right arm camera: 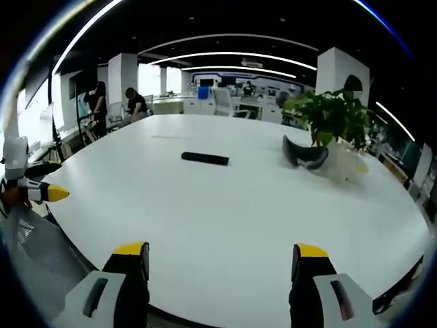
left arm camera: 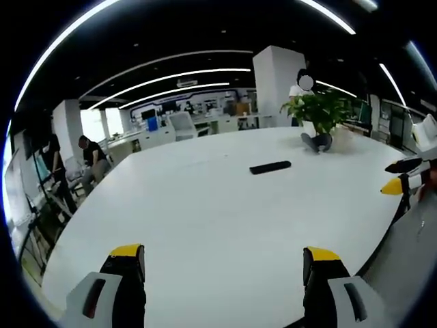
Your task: Press the specified remote control buttons in sequence, fully releasing each button before pressing the next.
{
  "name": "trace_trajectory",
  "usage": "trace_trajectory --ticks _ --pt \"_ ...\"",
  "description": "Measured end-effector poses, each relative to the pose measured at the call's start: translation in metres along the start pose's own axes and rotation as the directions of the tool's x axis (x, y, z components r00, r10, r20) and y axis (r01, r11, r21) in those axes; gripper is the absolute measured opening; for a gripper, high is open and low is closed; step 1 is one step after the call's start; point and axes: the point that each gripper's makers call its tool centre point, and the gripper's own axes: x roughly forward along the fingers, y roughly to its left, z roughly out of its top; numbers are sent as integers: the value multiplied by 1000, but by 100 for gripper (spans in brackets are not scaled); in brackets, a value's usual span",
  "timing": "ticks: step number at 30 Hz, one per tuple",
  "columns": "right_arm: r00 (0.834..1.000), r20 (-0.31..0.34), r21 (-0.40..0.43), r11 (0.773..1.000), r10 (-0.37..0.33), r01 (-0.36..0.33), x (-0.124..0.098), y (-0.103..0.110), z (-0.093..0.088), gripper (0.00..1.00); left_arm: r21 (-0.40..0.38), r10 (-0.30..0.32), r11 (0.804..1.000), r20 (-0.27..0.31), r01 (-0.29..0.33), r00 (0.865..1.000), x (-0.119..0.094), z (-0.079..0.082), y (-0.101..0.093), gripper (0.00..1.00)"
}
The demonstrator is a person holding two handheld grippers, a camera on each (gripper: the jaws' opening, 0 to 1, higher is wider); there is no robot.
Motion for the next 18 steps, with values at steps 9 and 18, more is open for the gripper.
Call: trace_trajectory --ticks 9,18 --pt "1000 0 2 1000 -3 3 0 0 0 85 7 -3 1000 -4 3 1000 1 -1 -1 100" --pt "1000 0 3 1000 -2 2 0 0 1 85 7 -4 1000 -4 4 1000 1 0 -1 100"
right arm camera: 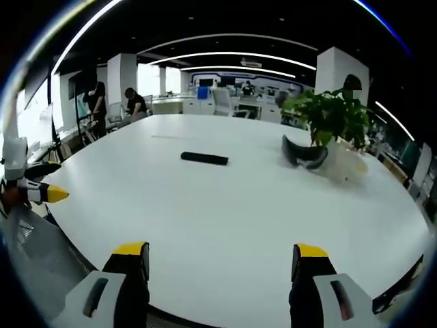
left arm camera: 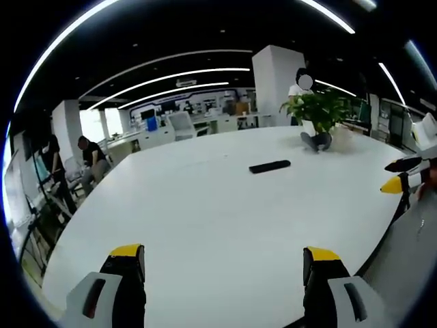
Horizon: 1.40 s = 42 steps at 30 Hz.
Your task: Press the specified remote control buttons in sequence, fully releasing each button before pressing the next.
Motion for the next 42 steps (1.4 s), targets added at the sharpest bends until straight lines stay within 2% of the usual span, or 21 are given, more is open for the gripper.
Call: trace_trajectory --ticks 15,29,33,38,42 --pt "1000 1 -1 1000 6 -6 0 1 0 85 9 11 1000 0 -11 1000 0 1 2 100" --pt "1000 -6 -6 1000 10 -10 0 2 -1 85 4 -4 1000 11 4 1000 -1 5 -1 100" --pt "1000 -7 -6 1000 11 -11 0 2 -2 85 5 9 1000 17 -10 1000 -3 8 2 92" --pt "1000 -8 -6 1000 11 -11 0 3 -2 85 -2 7 1000 12 -7 1000 -3 8 2 93" --pt "1000 -12 -6 1000 12 -12 0 3 -2 85 31 5 1000 13 -5 1000 -1 15 3 92"
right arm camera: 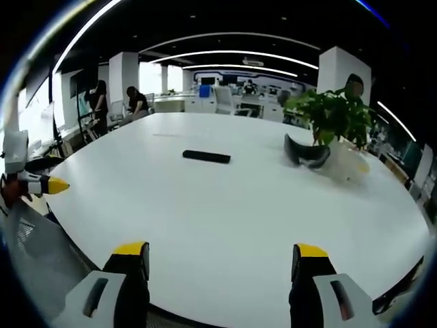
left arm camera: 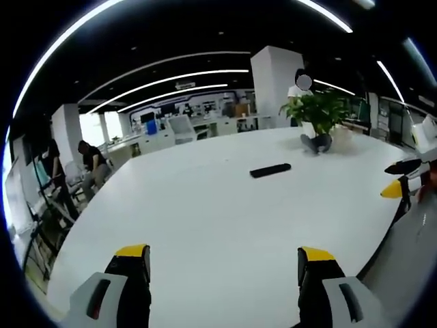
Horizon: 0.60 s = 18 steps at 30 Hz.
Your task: Press the specified remote control buttons in sequence, fully releasing each button before pressing the next.
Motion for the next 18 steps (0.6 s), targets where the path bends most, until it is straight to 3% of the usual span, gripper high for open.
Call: trace_trajectory --ticks 5,13,18 --pt "1000 -1 -2 1000 -3 3 0 -1 0 85 12 -29 1000 20 29 999 9 16 0 92" --pt "1000 2 1 1000 -17 17 0 -4 0 84 74 -86 994 -3 86 996 26 29 -4 92" --pt "1000 -17 -6 1000 -5 5 1 -1 -2 83 84 -127 988 -5 127 992 40 46 -9 92"
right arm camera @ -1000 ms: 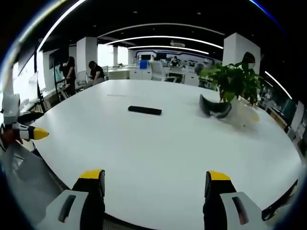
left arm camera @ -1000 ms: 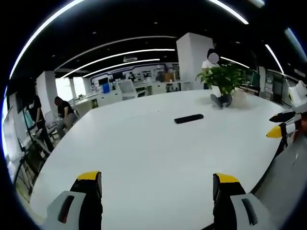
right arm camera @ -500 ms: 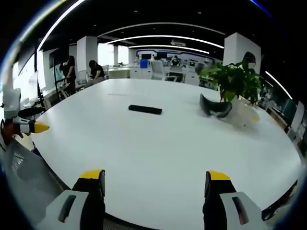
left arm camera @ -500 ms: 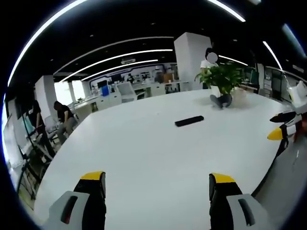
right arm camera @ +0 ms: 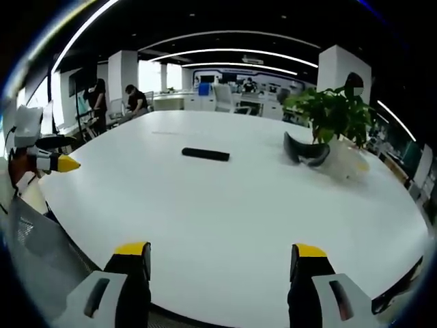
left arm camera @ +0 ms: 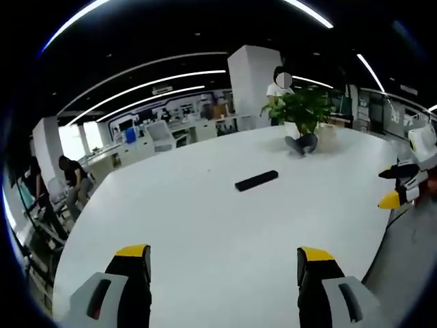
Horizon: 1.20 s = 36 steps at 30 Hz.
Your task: Press the specified remote control buttons in sequence, fully releasing each button before pressing the next.
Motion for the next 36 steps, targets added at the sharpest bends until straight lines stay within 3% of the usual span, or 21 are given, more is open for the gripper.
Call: trace_trajectory --ticks 13,22,29,36 --pt "1000 -19 11 1000 16 -15 0 1 -3 83 73 -110 991 -8 111 994 47 49 -14 92" --pt "999 -37 8 1000 19 -18 1 2 -6 82 162 -171 972 -3 169 985 83 85 -21 89" --pt "998 -57 3 1000 28 -28 2 4 -9 81 233 -227 946 -24 226 974 114 102 -30 84" --pt "996 -77 3 999 36 -36 3 5 -12 79 319 -284 903 -55 286 957 146 115 -40 75"
